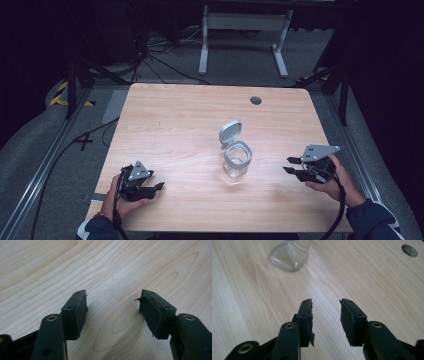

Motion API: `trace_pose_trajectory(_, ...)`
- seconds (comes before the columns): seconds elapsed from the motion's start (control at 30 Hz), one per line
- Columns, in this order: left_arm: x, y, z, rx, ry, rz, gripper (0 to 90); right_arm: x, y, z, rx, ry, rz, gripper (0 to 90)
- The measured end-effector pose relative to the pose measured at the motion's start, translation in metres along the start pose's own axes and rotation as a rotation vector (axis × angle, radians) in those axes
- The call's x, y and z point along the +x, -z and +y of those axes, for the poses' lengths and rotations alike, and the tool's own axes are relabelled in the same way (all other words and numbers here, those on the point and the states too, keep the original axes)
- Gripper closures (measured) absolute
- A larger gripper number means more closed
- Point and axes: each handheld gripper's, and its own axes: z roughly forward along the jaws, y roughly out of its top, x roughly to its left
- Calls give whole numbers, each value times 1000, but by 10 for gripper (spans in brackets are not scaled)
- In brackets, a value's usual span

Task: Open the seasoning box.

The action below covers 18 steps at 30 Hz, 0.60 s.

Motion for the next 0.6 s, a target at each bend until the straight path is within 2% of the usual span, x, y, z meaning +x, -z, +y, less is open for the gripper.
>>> trace_pose_trajectory(0.2, 1, 1, -1, 2, -3, 3, 369, -1, -1, -19, 2, -22, -9, 561)
trace_pose_trajectory(0.23, 2, 0, -1, -6, -24, 8, 366, -1, -2, -23, 6, -23, -12, 549)
trace_pose_trajectory(0.27, 2, 0, -2, -10, 0, 5, 353, -1, -2, -27, 11, -32, -16, 535)
trace_pose_trajectory(0.3, 1, -1, -3, -21, 8, 5, 347, -2, -3, -31, 11, -39, -18, 531)
trace_pose_trajectory(0.43, 3, 0, -4, -25, -9, 13, 337, -3, -3, -42, 11, -65, -27, 520)
trace_pose_trajectory(0.6, 2, -1, -4, -31, -2, 12, 332, -2, -4, -59, 1, -105, -30, 523)
